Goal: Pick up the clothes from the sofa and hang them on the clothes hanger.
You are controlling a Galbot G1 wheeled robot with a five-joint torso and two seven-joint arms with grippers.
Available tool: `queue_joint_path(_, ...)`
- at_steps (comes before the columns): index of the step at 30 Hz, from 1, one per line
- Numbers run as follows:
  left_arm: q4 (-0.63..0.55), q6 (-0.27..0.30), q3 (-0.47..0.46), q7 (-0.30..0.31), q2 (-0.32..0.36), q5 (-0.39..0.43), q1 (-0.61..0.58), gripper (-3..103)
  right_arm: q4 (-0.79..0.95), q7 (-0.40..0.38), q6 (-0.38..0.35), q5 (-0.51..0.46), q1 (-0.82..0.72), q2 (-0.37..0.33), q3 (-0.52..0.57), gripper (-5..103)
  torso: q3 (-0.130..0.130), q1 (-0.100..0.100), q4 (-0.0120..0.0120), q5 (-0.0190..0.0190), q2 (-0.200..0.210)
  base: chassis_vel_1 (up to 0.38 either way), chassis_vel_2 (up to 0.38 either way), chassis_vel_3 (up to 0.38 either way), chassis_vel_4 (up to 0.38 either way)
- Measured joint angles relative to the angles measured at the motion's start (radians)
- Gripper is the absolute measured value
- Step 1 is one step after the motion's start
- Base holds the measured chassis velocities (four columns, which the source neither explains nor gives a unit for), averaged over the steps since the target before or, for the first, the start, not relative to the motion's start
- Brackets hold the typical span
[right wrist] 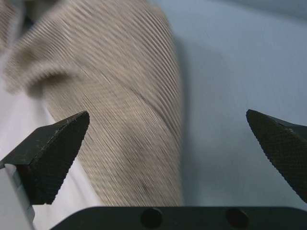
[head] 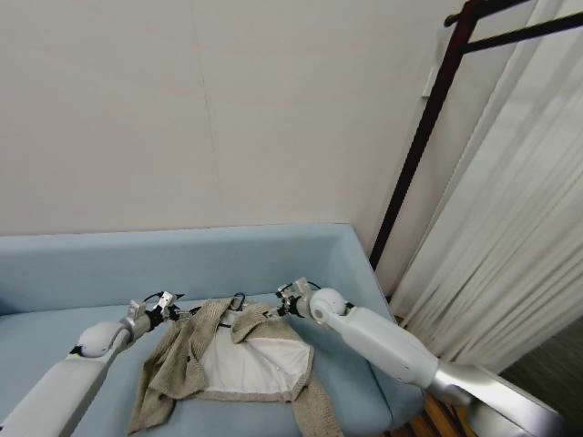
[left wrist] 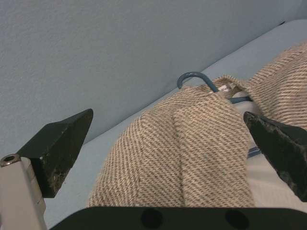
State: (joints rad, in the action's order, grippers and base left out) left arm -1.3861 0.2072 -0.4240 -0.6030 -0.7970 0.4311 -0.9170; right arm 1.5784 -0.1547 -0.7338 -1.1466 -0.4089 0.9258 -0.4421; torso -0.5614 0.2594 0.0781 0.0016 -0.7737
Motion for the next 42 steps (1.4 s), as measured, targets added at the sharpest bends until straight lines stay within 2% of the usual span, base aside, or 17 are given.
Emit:
queue_joint_path(3,-0.032,0.000,-0.007,0.015,-0.005,0.000,-0.024,100,0.014,-0.002,0.000,-0.091,-0.090,-0.072,0.079,100,0.000,0.000,0.0002,0.0001,0.000,0.000,0.000,0.000,0.000)
queue_joint_path(10,-0.077,0.017,-0.016,0.048,-0.010,0.013,-0.043,100,0.029,-0.056,0.000,-0.236,-0.168,-0.108,0.152,103,0.000,0.000,-0.0006,0.0000,0.000,0.000,0.000,0.000,0.000)
queue_joint_path(11,-0.081,0.019,-0.016,0.051,-0.010,0.014,-0.044,100,0.039,-0.073,0.000,-0.255,-0.179,-0.113,0.159,97,0.000,0.000,-0.0005,0.0001,0.000,0.000,0.000,0.000,0.000)
queue_joint_path(14,-0.087,0.021,-0.015,0.059,-0.010,0.015,-0.046,100,0.062,-0.115,0.000,-0.284,-0.198,-0.119,0.168,97,0.000,0.000,-0.0002,0.0000,0.000,0.000,0.000,0.000,0.000)
queue_joint_path(15,-0.090,0.022,-0.015,0.062,-0.010,0.015,-0.047,100,0.073,-0.132,0.001,-0.294,-0.207,-0.124,0.172,87,0.000,0.000,-0.0003,0.0001,0.000,0.000,0.000,0.000,0.000)
queue_joint_path(16,-0.090,0.022,-0.015,0.062,-0.010,0.015,-0.047,100,0.073,-0.132,0.001,-0.294,-0.207,-0.124,0.172,87,0.000,0.000,-0.0003,0.0001,0.000,0.000,0.000,0.000,0.000)
queue_joint_path(18,-0.094,0.023,-0.013,0.068,-0.010,0.016,-0.052,100,0.111,-0.177,0.001,-0.329,-0.241,-0.144,0.193,76,0.000,0.000,-0.0003,-0.0002,0.000,0.000,0.000,0.000,0.000)
queue_joint_path(20,-0.095,0.023,-0.013,0.070,-0.010,0.016,-0.053,100,0.128,-0.210,0.001,-0.358,-0.254,-0.150,0.205,76,0.000,0.000,-0.0001,-0.0002,0.000,0.000,0.000,0.000,0.000)
queue_joint_path(21,-0.096,0.023,-0.013,0.072,-0.009,0.017,-0.056,100,0.160,-0.295,0.001,-0.427,-0.281,-0.157,0.233,70,0.000,0.000,-0.0001,-0.0002,0.000,0.000,0.000,0.000,0.000)
queue_joint_path(22,-0.096,0.023,-0.013,0.072,-0.009,0.017,-0.056,100,0.160,-0.295,0.001,-0.427,-0.281,-0.157,0.233,70,0.000,0.000,-0.0001,-0.0002,0.000,0.000,0.000,0.000,0.000)
queue_joint_path(24,-0.096,0.019,-0.013,0.068,-0.006,0.017,-0.060,100,0.188,-0.355,0.002,-0.477,-0.300,-0.163,0.247,68,0.000,0.000,-0.0001,-0.0002,0.000,0.000,0.000,0.000,0.000)
queue_joint_path(27,-0.096,0.012,-0.013,0.058,-0.004,0.017,-0.063,100,0.207,-0.375,0.002,-0.505,-0.313,-0.170,0.259,68,0.000,0.000,-0.0003,-0.0002,0.000,0.000,0.000,0.000,0.000)
queue_joint_path(29,-0.095,0.004,-0.013,0.051,-0.003,0.017,-0.068,100,0.248,-0.408,0.002,-0.572,-0.346,-0.179,0.290,68,0.000,0.000,-0.0003,-0.0002,0.000,0.000,0.000,0.000,0.000)
queue_joint_path(31,-0.095,0.003,-0.013,0.051,-0.003,0.017,-0.070,100,0.297,-0.472,0.002,-0.682,-0.395,-0.181,0.342,68,0.000,0.000,-0.0002,-0.0002,0.000,0.000,0.000,0.000,0.000)
queue_joint_path(35,-0.095,0.003,-0.011,0.053,-0.006,0.017,-0.071,100,0.334,-0.497,0.003,-0.723,-0.446,-0.180,0.381,66,0.000,0.000,-0.0001,-0.0002,0.000,0.000,0.000,0.000,0.000)
queue_joint_path(39,-0.098,0.003,-0.009,0.056,-0.007,0.016,-0.072,100,0.339,-0.494,0.003,-0.717,-0.464,-0.172,0.390,59,0.000,0.000,-0.0001,-0.0002,0.000,0.000,0.000,0.000,0.000)
queue_joint_path(42,-0.103,0.003,-0.009,0.057,-0.008,0.016,-0.076,100,0.333,-0.486,0.003,-0.699,-0.463,-0.150,0.391,59,0.000,0.000,-0.0002,-0.0002,0.000,0.000,0.000,0.000,0.000)
